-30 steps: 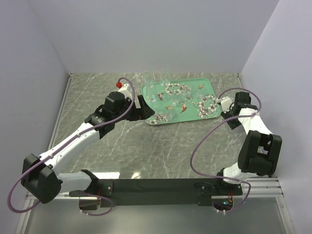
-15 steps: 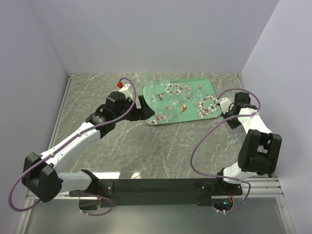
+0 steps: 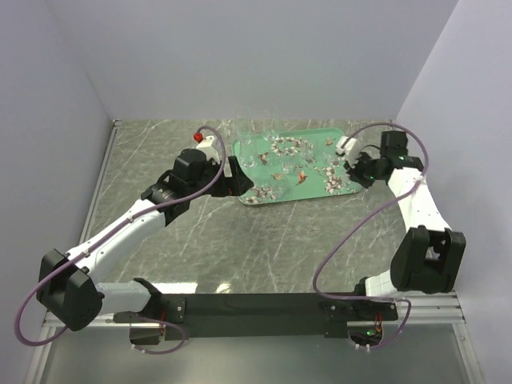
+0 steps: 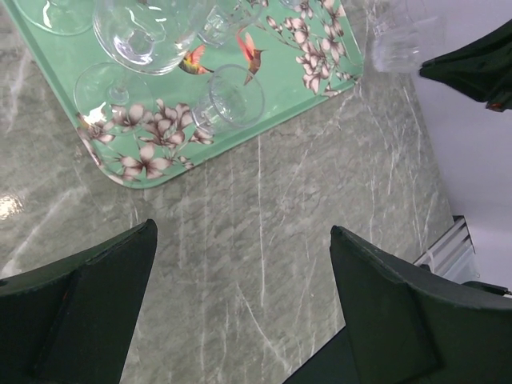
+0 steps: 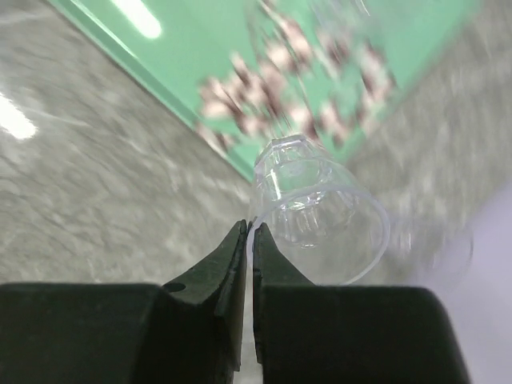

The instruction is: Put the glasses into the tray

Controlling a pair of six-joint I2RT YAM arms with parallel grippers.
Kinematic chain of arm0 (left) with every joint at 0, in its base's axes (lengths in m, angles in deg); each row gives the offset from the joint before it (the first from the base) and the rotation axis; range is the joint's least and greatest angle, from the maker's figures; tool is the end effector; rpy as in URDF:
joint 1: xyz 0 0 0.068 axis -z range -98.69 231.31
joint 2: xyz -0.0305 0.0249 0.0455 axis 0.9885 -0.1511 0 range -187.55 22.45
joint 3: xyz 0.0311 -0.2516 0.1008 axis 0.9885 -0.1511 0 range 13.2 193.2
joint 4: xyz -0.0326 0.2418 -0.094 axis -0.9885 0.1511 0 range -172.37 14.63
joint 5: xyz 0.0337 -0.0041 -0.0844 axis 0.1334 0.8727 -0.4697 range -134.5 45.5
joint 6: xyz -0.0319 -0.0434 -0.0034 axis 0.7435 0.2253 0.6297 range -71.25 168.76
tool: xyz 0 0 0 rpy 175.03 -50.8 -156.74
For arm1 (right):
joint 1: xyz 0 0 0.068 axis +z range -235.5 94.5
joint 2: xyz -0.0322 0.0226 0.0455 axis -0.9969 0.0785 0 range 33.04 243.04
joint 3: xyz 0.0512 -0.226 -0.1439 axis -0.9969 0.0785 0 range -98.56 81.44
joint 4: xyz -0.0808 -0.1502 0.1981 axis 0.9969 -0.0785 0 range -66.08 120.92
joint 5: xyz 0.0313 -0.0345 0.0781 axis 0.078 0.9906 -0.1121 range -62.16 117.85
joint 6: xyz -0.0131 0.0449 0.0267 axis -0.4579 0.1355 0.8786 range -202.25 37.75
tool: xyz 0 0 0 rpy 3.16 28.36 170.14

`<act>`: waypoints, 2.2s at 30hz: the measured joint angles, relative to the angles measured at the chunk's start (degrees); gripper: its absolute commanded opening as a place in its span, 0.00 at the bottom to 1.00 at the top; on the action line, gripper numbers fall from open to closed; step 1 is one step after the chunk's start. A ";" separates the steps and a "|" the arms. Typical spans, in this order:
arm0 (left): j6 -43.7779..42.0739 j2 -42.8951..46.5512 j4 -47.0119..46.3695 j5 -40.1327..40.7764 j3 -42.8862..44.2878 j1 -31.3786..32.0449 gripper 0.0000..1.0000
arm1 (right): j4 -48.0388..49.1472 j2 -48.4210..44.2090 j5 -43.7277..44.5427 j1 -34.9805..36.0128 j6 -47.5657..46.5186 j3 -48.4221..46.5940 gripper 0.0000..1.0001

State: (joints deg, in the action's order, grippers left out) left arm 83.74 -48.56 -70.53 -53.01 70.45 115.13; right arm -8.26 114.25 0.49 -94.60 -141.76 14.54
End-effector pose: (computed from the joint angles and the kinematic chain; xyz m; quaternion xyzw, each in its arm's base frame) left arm 0.2337 -0.1630 0.3160 0.0310 0.8442 -0.3521 0.4030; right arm 0.2936 -0.0306 0.2871 -0.4600 0.8033 0.0139 0.3780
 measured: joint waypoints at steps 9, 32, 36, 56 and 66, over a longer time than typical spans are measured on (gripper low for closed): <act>-0.28 5.40 -0.22 2.99 -1.70 -0.02 0.95 | -2.40 14.82 -7.39 8.94 -8.20 -8.85 0.00; 2.27 16.04 -0.04 9.84 -10.23 -0.02 0.96 | -2.56 28.65 2.12 18.49 -8.50 -18.60 0.07; 2.25 16.04 -0.04 10.23 -10.23 0.00 0.97 | -2.47 28.68 3.21 19.02 -8.04 -18.73 0.11; 2.12 16.22 0.02 11.47 -10.23 -0.02 0.97 | -2.47 28.20 4.96 19.23 0.15 -22.47 0.45; 1.81 16.74 0.04 12.66 -10.21 0.00 0.98 | 1.14 18.34 5.25 15.47 12.55 -21.29 0.47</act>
State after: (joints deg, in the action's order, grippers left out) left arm 85.55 -31.81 -70.49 -40.36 60.25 115.13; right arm -7.13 132.59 5.74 -79.13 -129.21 -6.75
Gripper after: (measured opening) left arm 0.977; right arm 0.461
